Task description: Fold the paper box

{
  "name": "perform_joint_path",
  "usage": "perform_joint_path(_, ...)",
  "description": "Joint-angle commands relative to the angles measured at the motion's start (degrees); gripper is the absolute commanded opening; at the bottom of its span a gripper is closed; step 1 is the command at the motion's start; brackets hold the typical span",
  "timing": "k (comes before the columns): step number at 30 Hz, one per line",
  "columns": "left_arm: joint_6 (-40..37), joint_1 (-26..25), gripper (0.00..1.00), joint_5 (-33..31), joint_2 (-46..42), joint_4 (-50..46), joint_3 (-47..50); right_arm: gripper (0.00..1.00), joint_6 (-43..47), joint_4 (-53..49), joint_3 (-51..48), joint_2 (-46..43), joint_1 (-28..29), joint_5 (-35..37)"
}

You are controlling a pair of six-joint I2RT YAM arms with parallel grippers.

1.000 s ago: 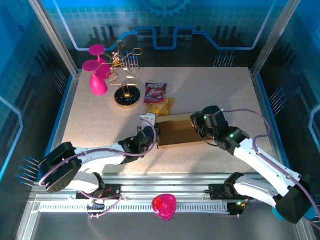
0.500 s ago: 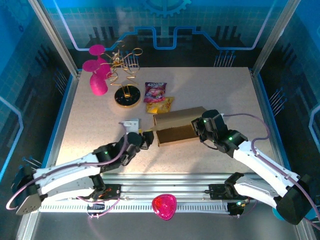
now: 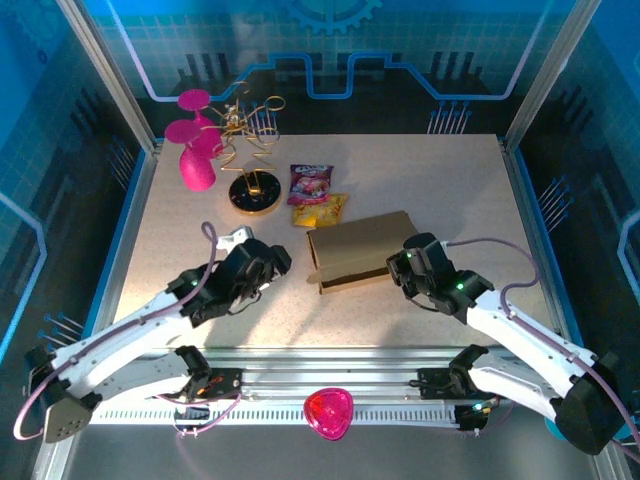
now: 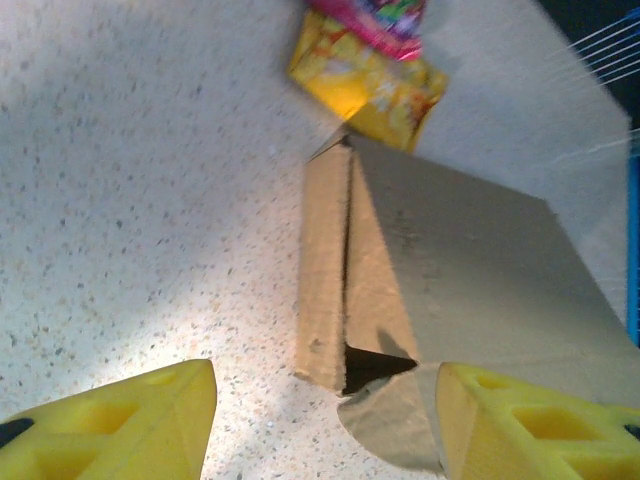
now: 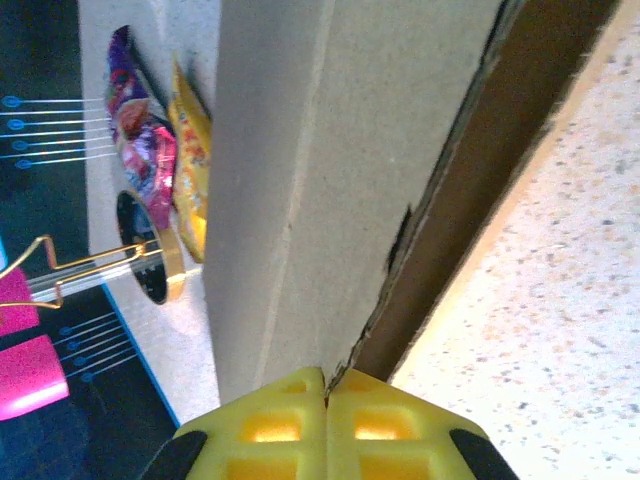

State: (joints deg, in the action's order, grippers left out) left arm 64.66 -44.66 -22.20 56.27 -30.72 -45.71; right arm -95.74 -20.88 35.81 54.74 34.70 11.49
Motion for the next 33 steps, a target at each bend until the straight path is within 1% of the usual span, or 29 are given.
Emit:
perform_joint_path(1, 1.12, 2.51, 0.6, 10.67, 5.64, 2.41, -2.46, 0.0, 2.47, -1.97, -2.5, -0.56, -0.6, 0.37)
perform_joint_path(4, -0.96, 3.67, 0.61, 14.13, 12.02, 4.99, -4.51, 0.0, 2.76, -1.63, -4.67, 0.01, -1.43, -1.22)
perform_joint_path(9, -3.75, 4.74, 0.61, 17.0, 20.18, 12.03, -4.8, 0.0, 3.45, -0.74, -7.49, 0.59, -2.13, -1.89)
perform_joint_path(12, -4.11, 5.36, 0.58, 20.66, 24.91, 18.04, -3.92, 0.0, 4.31, -0.39, -8.64, 1.52, -2.99, -3.27)
perform_joint_path(15, -4.06, 5.32, 0.55, 22.74, 28.94, 21.5, -3.74, 0.0, 5.27, 0.31, -9.56, 2.77, -3.75, -4.93)
perform_joint_path(20, -2.89, 5.29, 0.49, 23.04, 31.3, 25.92, -2.84, 0.0, 6.69, -0.38, -9.86, 3.17, -4.37, -5.82)
perform_joint_path(25, -3.54, 5.35, 0.42, 23.31, 32.62, 29.77, -2.45, 0.0, 7.54, -0.03, -10.32, 3.26, -5.03, -6.84)
perform_joint_path(27, -3.73, 5.32, 0.39, 23.35, 33.43, 27.54, -3.09, 0.0, 7.97, -0.11, -10.24, 3.43, -5.29, -7.16)
perform_joint_path(30, -3.42, 5.33, 0.39, 22.86, 33.17, 23.9, -3.36, 0.0, 8.88, -0.27, -9.76, 3.44, -5.69, -7.27)
perform_joint_path(33, -3.42, 5.22, 0.41, 19.66, 30.55, 18.46, -3.97, 0.0, 9.75, -0.62, -9.28, 3.7, -5.96, -7.53)
